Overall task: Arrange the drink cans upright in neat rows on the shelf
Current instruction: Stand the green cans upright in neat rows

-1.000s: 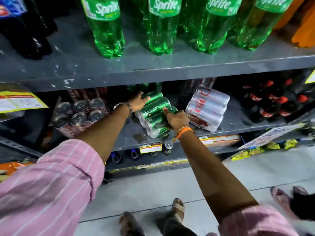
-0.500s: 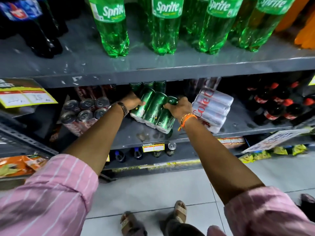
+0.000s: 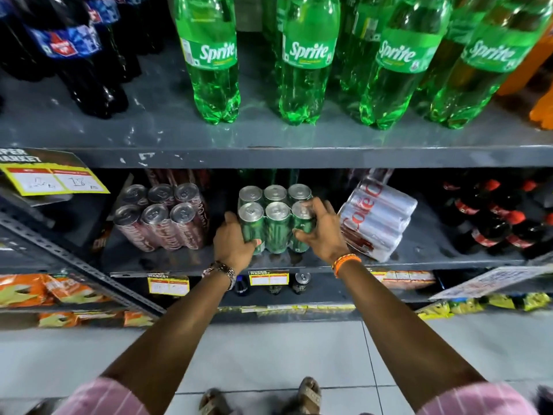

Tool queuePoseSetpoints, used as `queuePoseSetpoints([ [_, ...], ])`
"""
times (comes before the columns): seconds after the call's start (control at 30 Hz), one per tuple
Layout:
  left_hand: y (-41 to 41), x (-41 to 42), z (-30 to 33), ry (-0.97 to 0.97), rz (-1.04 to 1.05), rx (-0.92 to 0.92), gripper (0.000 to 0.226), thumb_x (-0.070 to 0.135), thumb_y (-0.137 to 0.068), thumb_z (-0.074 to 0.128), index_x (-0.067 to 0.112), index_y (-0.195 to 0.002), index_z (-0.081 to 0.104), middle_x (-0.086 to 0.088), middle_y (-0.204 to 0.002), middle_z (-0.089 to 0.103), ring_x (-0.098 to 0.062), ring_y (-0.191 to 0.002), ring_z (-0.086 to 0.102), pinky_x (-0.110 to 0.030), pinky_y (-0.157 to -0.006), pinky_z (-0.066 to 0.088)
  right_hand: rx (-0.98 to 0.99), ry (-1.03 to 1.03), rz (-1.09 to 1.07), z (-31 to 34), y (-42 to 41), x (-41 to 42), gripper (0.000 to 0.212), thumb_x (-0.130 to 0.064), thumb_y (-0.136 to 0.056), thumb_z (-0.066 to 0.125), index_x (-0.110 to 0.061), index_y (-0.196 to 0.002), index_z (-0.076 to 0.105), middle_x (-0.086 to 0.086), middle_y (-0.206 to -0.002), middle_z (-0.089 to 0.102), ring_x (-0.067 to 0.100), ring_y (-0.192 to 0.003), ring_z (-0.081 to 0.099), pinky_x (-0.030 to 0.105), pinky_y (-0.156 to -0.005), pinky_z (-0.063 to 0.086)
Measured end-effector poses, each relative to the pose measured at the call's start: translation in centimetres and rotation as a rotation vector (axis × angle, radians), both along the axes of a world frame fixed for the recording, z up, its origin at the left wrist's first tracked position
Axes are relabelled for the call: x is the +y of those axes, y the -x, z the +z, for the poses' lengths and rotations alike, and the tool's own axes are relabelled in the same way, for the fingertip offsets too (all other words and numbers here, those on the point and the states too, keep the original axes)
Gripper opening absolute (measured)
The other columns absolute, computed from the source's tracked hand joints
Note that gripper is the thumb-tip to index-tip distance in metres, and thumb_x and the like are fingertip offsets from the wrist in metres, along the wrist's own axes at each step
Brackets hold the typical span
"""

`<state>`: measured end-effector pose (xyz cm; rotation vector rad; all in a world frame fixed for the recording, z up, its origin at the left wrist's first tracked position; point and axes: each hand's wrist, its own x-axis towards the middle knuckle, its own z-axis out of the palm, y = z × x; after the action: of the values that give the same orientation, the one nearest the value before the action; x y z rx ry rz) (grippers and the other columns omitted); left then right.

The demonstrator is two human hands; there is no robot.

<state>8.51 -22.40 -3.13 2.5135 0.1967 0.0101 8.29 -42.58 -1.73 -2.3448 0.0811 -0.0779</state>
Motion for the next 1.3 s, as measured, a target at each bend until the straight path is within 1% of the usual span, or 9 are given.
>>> queuePoseSetpoints([
  [0.1,0.9,0.0,-0.7,0.08,0.005,0.012,0.067,0.026,-0.061,0.086,0.005,-0.11,0.045,-0.015,-0.105,0.07,-0.034,-0.096,0.067,-0.036,-0.07,0.053,0.026,-0.037,0.04,-0.7,1.2,-0.4,0.055,0.003,-0.08,0.072,0.001,-0.13,0.048,0.025,-0.135,0.043,0.027,-0.102,0.048,-0.007,-0.064,0.036],
  [0.17,1.0,0.6,-1.1,0.207,0.029,0.037,0.065,0.023,-0.06,0.082,0.006,-0.113,0.048,-0.01,-0.105,0.069,-0.03,-0.098,0.067,-0.031,-0.073,0.05,-0.012,-0.081,-0.008,-0.9,1.5,-0.4,0.06,0.007,-0.079,0.072,0.0,-0.133,0.046,0.024,-0.131,0.043,0.029,-0.104,0.049,-0.007,-0.067,0.038],
  [0.27,0.1,1.0,-0.1,0.717,0.07,0.074,0.066,0.016,-0.061,0.066,0.009,-0.122,0.042,0.001,-0.111,0.059,-0.025,-0.113,0.058,-0.039,-0.092,0.047,-0.057,-0.059,-0.046,-1.0,2.2,0.0,0.073,-0.01,-0.07,0.081,-0.017,-0.132,0.041,0.009,-0.125,0.046,0.02,-0.108,0.049,0.022,-0.099,0.045],
  [0.33,-2.0,1.1,1.0,0.88,0.071,0.091,0.071,0.014,-0.067,0.056,0.008,-0.135,0.04,0.001,-0.124,0.051,-0.02,-0.121,0.047,-0.037,-0.103,0.039,-0.109,-0.09,-0.088,-1.3,2.6,0.2,0.072,-0.024,-0.07,0.083,-0.018,-0.128,0.04,0.008,-0.125,0.048,0.018,-0.109,0.047,0.029,-0.1,0.042],
  [0.43,-5.2,0.9,2.1,0.736,-0.032,0.164,0.06,0.018,-0.081,0.051,0.01,-0.14,0.044,-0.006,-0.138,0.051,-0.018,-0.12,0.048,-0.029,-0.103,0.038,-0.143,-0.098,-0.165,-1.7,3.0,0.7,0.059,-0.023,-0.081,0.074,-0.014,-0.13,0.042,0.012,-0.127,0.052,0.025,-0.115,0.05,0.034,-0.1,0.043],
  [0.6,-6.9,0.7,1.9,0.631,-0.105,0.207,0.042,0.025,-0.071,0.043,0.016,-0.107,0.062,-0.006,-0.108,0.063,-0.017,-0.101,0.052,-0.033,-0.089,0.041,-0.144,-0.031,-0.196,-2.0,2.1,0.9,0.047,-0.004,-0.086,0.065,-0.009,-0.13,0.049,0.015,-0.122,0.055,0.033,-0.116,0.051,0.041,-0.101,0.044],
  [1.0,-0.4,0.0,0.1,0.597,0.059,0.12,0.036,0.035,-0.081,0.064,0.01,-0.106,0.058,0.0,-0.095,0.063,-0.018,-0.089,0.059,-0.029,-0.078,0.041,-0.049,0.008,-0.095,0.4,-4.6,-0.6,0.04,0.0,-0.087,0.055,-0.01,-0.126,0.06,0.019,-0.117,0.069,0.038,-0.11,0.063,0.039,-0.095,0.049],
  [1.1,-2.7,0.5,1.2,0.701,0.084,0.126,0.048,0.043,-0.077,0.065,0.008,-0.11,0.062,-0.002,-0.103,0.064,-0.02,-0.101,0.06,-0.026,-0.087,0.04,-0.076,-0.059,-0.148,0.5,-3.8,-1.0,0.032,-0.008,-0.087,0.062,-0.008,-0.119,0.061,0.016,-0.109,0.072,0.036,-0.103,0.065,0.041,-0.09,0.052],
  [1.3,-9.5,-2.2,4.8,0.671,-0.143,0.165,0.04,0.019,-0.097,0.051,0.001,-0.132,0.052,-0.006,-0.125,0.056,-0.014,-0.116,0.048,-0.019,-0.098,0.031,-0.159,-0.198,-0.106,0.0,2.9,2.7,0.037,-0.042,-0.081,0.066,-0.023,-0.11,0.055,0.0,-0.11,0.052,0.019,-0.098,0.059,0.041,-0.092,0.054],
])
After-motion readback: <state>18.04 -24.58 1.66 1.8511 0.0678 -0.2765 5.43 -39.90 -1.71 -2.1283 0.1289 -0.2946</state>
